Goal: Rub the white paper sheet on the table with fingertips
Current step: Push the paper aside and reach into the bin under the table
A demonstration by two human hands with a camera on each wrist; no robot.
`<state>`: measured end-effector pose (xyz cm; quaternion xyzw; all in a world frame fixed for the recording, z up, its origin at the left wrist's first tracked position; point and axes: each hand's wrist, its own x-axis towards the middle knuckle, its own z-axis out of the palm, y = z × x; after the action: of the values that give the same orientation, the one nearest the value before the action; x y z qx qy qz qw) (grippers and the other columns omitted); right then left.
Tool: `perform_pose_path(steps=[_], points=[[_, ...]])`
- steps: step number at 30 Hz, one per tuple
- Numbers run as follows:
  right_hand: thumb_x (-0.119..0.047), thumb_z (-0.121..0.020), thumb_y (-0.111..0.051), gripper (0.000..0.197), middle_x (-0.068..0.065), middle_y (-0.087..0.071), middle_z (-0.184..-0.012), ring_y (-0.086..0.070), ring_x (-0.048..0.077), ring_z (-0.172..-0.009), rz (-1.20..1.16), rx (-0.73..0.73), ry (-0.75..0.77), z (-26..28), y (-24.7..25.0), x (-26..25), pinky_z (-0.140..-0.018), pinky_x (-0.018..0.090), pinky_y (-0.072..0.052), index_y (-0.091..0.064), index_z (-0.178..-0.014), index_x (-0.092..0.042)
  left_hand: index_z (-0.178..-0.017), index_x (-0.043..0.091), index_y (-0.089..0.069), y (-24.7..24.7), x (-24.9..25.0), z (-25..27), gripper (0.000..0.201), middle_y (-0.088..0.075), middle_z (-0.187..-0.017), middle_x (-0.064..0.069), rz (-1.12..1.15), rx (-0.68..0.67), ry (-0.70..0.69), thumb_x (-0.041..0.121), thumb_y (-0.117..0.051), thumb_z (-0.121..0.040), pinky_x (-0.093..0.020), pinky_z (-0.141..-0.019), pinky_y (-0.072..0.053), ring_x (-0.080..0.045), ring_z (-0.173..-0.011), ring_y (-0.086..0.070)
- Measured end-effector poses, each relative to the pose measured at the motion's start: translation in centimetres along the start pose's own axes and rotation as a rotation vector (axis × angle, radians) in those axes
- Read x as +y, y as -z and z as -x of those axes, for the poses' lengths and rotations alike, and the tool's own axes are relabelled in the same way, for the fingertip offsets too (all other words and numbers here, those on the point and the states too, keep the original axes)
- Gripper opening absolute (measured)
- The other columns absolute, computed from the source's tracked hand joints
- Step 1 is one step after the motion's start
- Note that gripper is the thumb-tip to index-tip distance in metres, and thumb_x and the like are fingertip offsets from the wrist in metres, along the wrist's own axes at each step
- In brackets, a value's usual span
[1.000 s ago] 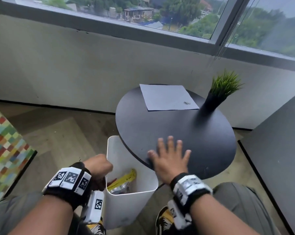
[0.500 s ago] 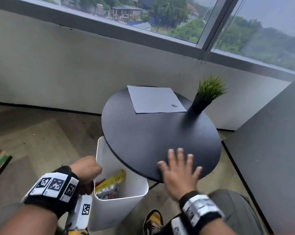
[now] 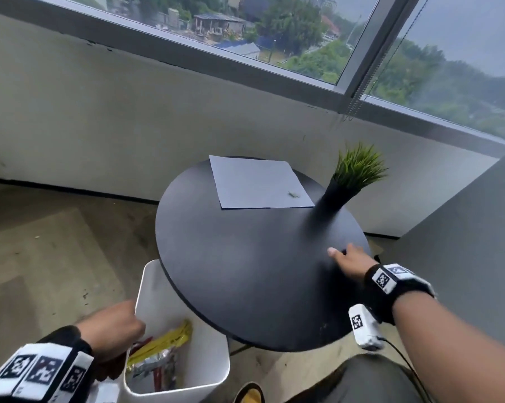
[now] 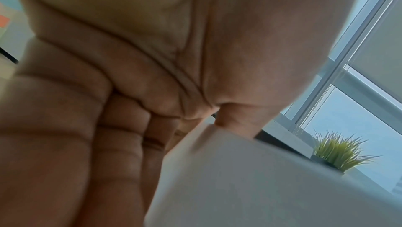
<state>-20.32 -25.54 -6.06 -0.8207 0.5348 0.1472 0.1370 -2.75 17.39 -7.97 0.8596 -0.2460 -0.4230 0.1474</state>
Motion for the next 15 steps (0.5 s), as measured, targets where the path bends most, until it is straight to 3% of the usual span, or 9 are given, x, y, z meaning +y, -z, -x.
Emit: perform_pose_path(steps=[3,4,6,8,9,11,13,14,15], points=[[-0.079,-0.083,-0.026,0.093,0.01,-0.006,-0.162,-0.01,0.036,-0.147,0.167,-0.001,0.134,2.6,-1.9,-3.0,-0.117,0.054,-0.013,-0.018,-0.151,-0.017,-0.108,0.023,-0.06,0.2,-0.1,-0.9,0.042,-0.068,-0.11,0.001,-0.086,0.006,-0.035,0.044,-0.045,-0.075,-0.027,-0.085,-0.053,-0.018,-0.098,-0.066],[-0.081,-0.081,-0.024,0.094,0.003,0.003,-0.163,-0.001,0.031,-0.149,0.221,0.005,0.287,4.8,-2.9,-4.7,-0.115,0.056,-0.009,-0.011,-0.152,-0.022,-0.108,0.025,-0.06,0.3,-0.3,-1.3,0.054,-0.07,-0.109,0.003,-0.063,0.006,-0.049,0.052,-0.042,-0.065,-0.03,-0.087,-0.054,-0.019,-0.098,-0.068],[-0.082,-0.081,-0.024,0.089,-0.005,0.01,-0.163,0.008,0.023,-0.15,0.32,-0.053,0.763,10.3,-4.0,-7.6,-0.115,0.053,-0.004,-0.005,-0.152,-0.031,-0.106,0.029,-0.058,0.3,-0.1,-1.7,0.061,-0.071,-0.109,0.003,-0.048,0.02,-0.082,0.06,-0.039,-0.057,-0.034,-0.087,-0.056,-0.019,-0.098,-0.07],[-0.075,-0.085,-0.03,0.082,-0.009,0.005,-0.163,0.008,0.013,-0.15,0.347,-0.206,1.158,13.1,-3.7,-8.9,-0.117,0.04,0.003,-0.009,-0.153,-0.035,-0.108,0.037,-0.05,0.9,1.3,-1.2,0.041,-0.064,-0.121,0.008,-0.061,0.007,-0.097,0.055,-0.044,-0.072,-0.024,-0.091,-0.049,-0.012,-0.107,-0.063],[-0.072,-0.085,-0.035,0.082,-0.01,0.003,-0.163,0.008,0.01,-0.149,0.306,-0.215,1.2,12.1,-2.9,-9.1,-0.117,0.031,0.005,-0.01,-0.153,-0.034,-0.111,0.039,-0.046,1.1,1.9,-1.0,0.032,-0.061,-0.125,0.009,-0.068,0.012,-0.103,0.049,-0.046,-0.081,-0.019,-0.09,-0.045,-0.01,-0.11,-0.059],[-0.071,-0.085,-0.041,0.087,-0.003,0.001,-0.163,0.003,0.013,-0.15,0.192,-0.075,0.965,6.3,-1.0,-8.4,-0.119,0.025,0.004,-0.011,-0.154,-0.027,-0.117,0.04,-0.044,1.0,2.3,-1.2,0.024,-0.059,-0.128,0.009,-0.031,0.051,-0.113,0.04,-0.049,-0.093,-0.013,-0.082,-0.041,-0.007,-0.108,-0.056],[-0.069,-0.088,-0.041,0.09,0.01,-0.001,-0.163,-0.005,0.028,-0.15,0.207,0.025,0.495,0.3,1.1,-7.3,-0.122,0.036,-0.005,-0.011,-0.154,-0.015,-0.126,0.041,-0.043,0.8,2.2,-1.3,0.03,-0.056,-0.129,0.011,-0.014,0.052,-0.123,0.035,-0.048,-0.098,-0.011,-0.08,-0.039,-0.006,-0.109,-0.055],[-0.071,-0.088,-0.037,0.092,0.013,-0.002,-0.162,-0.008,0.034,-0.149,0.243,-0.014,0.333,-1.4,1.5,-6.9,-0.121,0.042,-0.009,-0.01,-0.154,-0.013,-0.128,0.042,-0.041,0.9,2.2,-1.1,0.033,-0.056,-0.128,0.011,-0.011,0.03,-0.12,0.039,-0.048,-0.096,-0.012,-0.082,-0.04,-0.006,-0.11,-0.056],[-0.074,-0.086,-0.032,0.093,0.012,0.0,-0.163,-0.007,0.036,-0.148,0.271,-0.061,0.288,-1.9,1.3,-6.8,-0.121,0.047,-0.01,-0.008,-0.154,-0.014,-0.124,0.045,-0.041,1.0,2.5,-1.0,0.036,-0.058,-0.126,0.011,-0.003,-0.007,-0.109,0.048,-0.048,-0.089,-0.015,-0.084,-0.043,-0.008,-0.108,-0.059]])
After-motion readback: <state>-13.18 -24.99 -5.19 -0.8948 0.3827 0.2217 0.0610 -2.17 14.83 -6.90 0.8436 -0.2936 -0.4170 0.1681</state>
